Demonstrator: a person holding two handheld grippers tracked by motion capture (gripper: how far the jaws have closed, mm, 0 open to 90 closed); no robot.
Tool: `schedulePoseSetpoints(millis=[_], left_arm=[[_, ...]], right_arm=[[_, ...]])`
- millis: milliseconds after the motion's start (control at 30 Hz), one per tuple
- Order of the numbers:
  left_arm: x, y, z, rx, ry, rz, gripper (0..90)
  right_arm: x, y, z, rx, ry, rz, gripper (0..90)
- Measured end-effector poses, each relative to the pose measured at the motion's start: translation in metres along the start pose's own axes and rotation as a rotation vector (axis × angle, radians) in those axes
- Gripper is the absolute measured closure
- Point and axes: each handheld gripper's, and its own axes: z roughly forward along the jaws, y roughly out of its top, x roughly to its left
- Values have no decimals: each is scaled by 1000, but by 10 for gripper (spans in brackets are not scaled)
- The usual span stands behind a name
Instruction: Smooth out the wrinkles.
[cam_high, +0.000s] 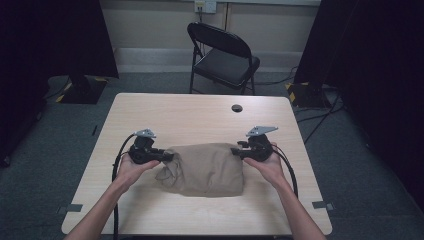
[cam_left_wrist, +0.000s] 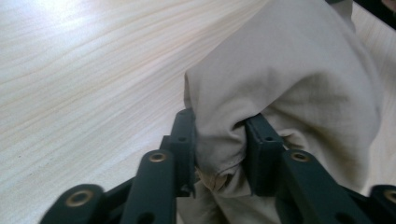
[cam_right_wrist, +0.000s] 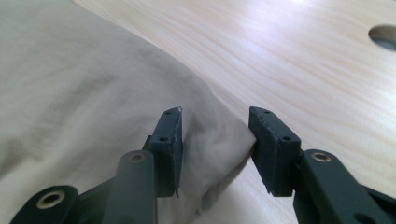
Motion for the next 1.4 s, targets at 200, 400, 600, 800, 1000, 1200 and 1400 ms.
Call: schedulePoseSetpoints(millis=[200,400,600,800,1000,1200,1400], left_arm=[[4,-2,-1,-2,-10,-6,762],[6,-2,-20,-83,22,-55,642],[-8,-1,-36,-128,15,-28,622],[-10,-14,-41,-120,26,-51,583],[-1,-16,-28,-121,12,-104,511],[5,-8,-20,-144,-10,-97,820],[12,3,-20,-134,-7,-62,836]], right_arm=[[-1,-3,2,3,-23,5,566],[-3,-2,-4,-19,-44,18,534],[1,2,-17,-65,-47,9,522],[9,-3,-29,-80,-28,-6,531],[7,-6,-32,-82,-42,6,499],[3,-10,-18,-66,-49,30,480],[4,-16,-2,-9,-66,0,739]])
